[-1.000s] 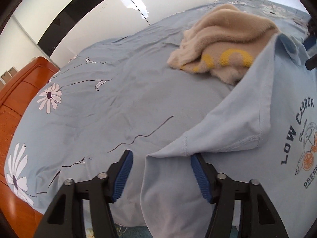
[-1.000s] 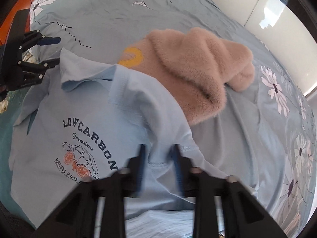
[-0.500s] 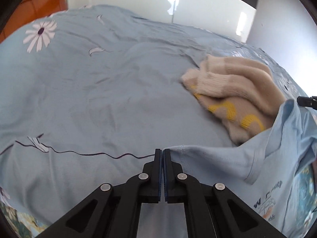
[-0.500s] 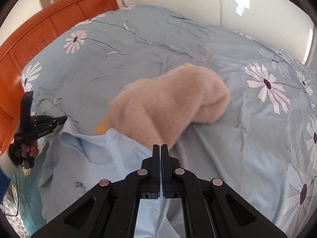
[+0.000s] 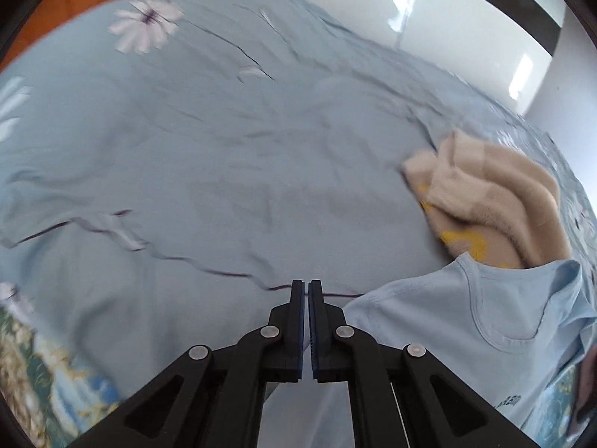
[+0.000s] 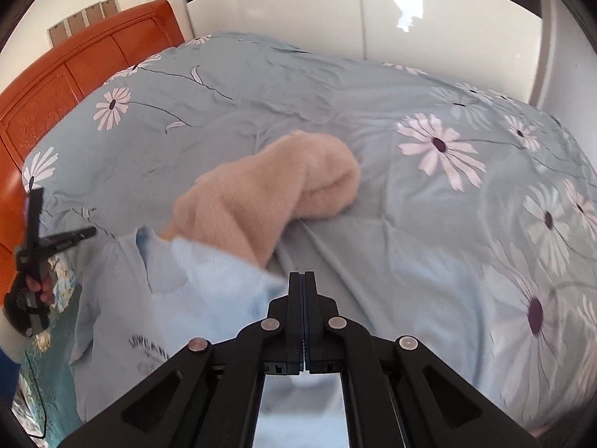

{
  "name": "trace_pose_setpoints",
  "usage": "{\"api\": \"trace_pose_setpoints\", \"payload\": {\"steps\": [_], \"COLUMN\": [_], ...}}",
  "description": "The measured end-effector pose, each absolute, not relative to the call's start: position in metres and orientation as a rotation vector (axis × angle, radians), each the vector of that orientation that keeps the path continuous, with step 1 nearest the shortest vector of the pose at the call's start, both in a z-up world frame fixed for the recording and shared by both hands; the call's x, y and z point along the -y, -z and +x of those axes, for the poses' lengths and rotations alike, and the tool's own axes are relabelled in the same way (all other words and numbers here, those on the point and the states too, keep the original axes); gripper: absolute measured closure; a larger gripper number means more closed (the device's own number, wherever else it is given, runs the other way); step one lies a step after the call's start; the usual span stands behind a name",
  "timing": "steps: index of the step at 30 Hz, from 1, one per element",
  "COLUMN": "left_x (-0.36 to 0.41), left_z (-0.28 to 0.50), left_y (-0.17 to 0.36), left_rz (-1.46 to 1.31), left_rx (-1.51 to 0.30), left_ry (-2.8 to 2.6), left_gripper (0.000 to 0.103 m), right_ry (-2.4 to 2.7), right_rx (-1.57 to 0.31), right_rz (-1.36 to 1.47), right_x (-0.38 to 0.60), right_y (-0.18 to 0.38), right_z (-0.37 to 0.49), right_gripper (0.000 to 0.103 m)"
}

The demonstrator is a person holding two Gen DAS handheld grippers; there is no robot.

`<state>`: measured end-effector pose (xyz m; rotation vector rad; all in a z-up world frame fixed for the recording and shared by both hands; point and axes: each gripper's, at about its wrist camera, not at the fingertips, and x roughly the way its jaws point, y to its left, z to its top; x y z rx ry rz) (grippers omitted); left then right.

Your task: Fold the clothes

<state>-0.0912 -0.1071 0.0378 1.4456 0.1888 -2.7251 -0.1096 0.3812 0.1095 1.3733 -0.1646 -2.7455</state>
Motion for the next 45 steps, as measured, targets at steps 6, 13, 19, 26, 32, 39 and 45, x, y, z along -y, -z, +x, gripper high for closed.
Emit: {"api": "trace_pose_setpoints", "payload": {"steps": [6, 13, 19, 26, 32, 39, 45], "left_x": [0.102, 0.101, 0.140, 0.150, 0.136, 0.137, 0.155], "left_z": [-0.013, 0.086, 0.146, 0.160, 0.157, 0.160, 0.165], "left_y": [-0.063, -0.039, -0.037, -0.038, -0.034, -0.025, -0.005], "left_rz": [1.258, 1.396, 1.429, 1.410, 1.434, 1.461, 1.506], "left_rx": [-0.252, -0.257, -0.312, -0.399, -0.384, -0.381, -0.467], "left_ry": [2.717, 2.557, 2.377, 2.333, 2.351, 2.327, 2.262], "left_gripper": [0.055, 0.053, 0.050, 0.049, 0.048, 0.048, 0.048], "right_ry": [2.503, 2.258, 2.281, 2.346, 2.410, 2.609, 3.008], "right_rx": [0.151, 0.198, 0.118, 0.107, 0.272, 0.390, 0.482], "right_rz": [1.636, 1.751, 1.775, 1.843, 1.789, 1.734, 1.658], "right_x": [-0.352, -0.302, -0.288, -0.295, -0.322, -0.389, -0.480], "right_y": [-0.033, 0.033, 0.041, 0.040, 0.022, -0.015, -0.065], "right_z": [-0.025, 0.035, 0.038, 0.038, 0.044, 0.048, 0.054], "right_gripper": [0.069, 0.062, 0.061, 0.099, 0.103, 0.103, 0.103]}}
